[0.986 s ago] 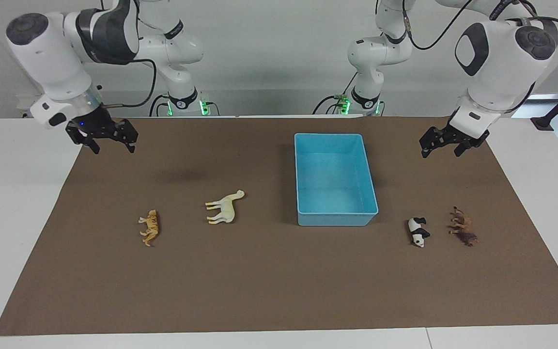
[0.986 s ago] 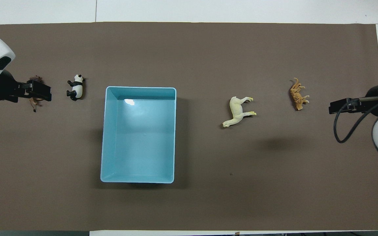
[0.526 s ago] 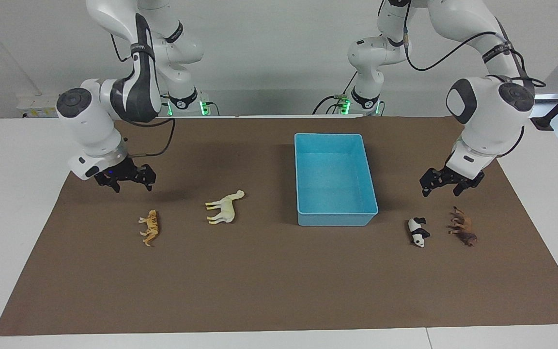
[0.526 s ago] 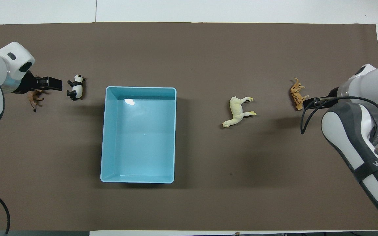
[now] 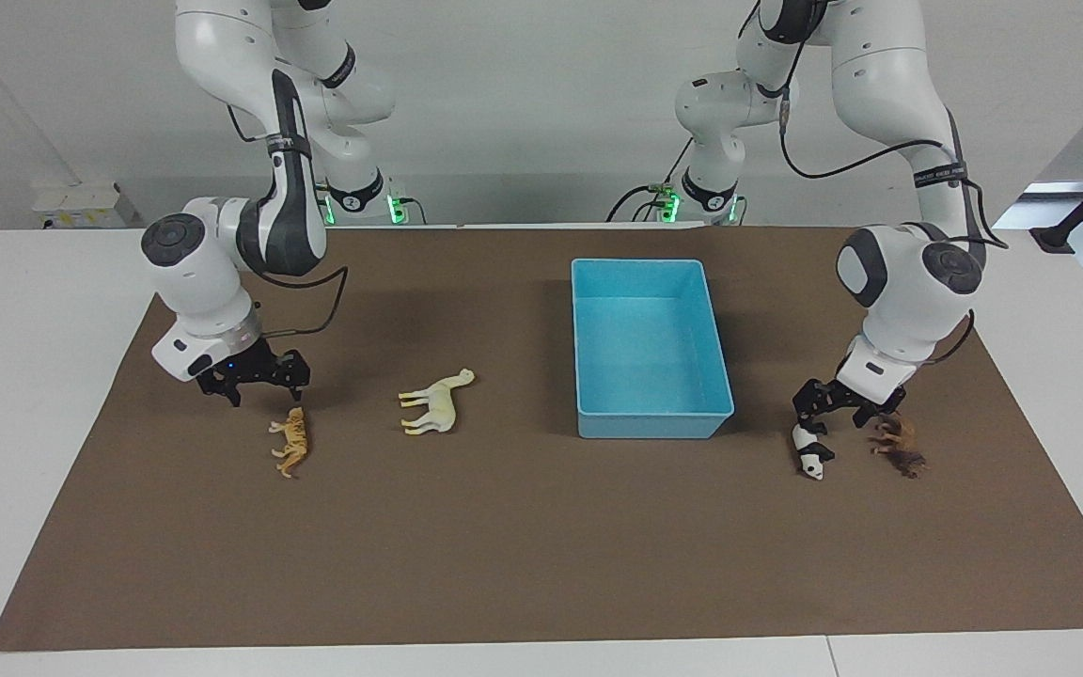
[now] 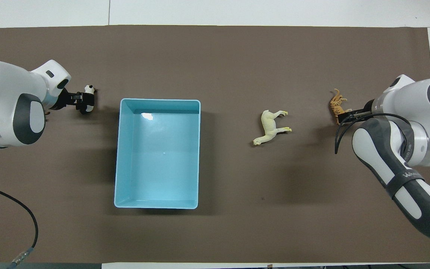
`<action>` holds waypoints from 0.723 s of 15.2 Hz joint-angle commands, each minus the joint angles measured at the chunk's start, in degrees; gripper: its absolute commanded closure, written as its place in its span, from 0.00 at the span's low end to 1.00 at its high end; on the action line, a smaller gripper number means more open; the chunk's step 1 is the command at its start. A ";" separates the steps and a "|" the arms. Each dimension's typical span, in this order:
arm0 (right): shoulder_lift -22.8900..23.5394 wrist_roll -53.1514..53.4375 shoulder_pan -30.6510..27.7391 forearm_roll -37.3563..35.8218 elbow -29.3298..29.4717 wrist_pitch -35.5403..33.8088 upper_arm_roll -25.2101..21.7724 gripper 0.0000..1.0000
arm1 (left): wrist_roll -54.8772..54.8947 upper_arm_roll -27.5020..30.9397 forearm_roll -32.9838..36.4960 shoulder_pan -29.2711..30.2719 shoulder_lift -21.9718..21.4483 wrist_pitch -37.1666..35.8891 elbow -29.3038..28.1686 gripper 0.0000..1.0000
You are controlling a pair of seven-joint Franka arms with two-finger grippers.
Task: Put all toys into storage box
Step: 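Grasp the panda with the left gripper while the right gripper grasps the lion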
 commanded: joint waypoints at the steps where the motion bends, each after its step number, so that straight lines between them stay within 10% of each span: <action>1: 4.14 -4.11 -0.38 1.99 2.90 1.90 0.36 0.00 | -0.75 0.47 -0.32 -0.39 0.72 3.55 -1.55 0.00; 4: 6.08 -4.38 0.76 3.67 3.17 4.72 0.45 0.00 | -0.83 0.56 -0.32 -0.30 0.90 4.27 -2.78 0.00; 11: 7.66 -4.38 0.94 6.82 4.75 5.77 0.62 0.00 | -1.45 0.56 -0.32 -0.65 0.55 3.22 -3.67 0.87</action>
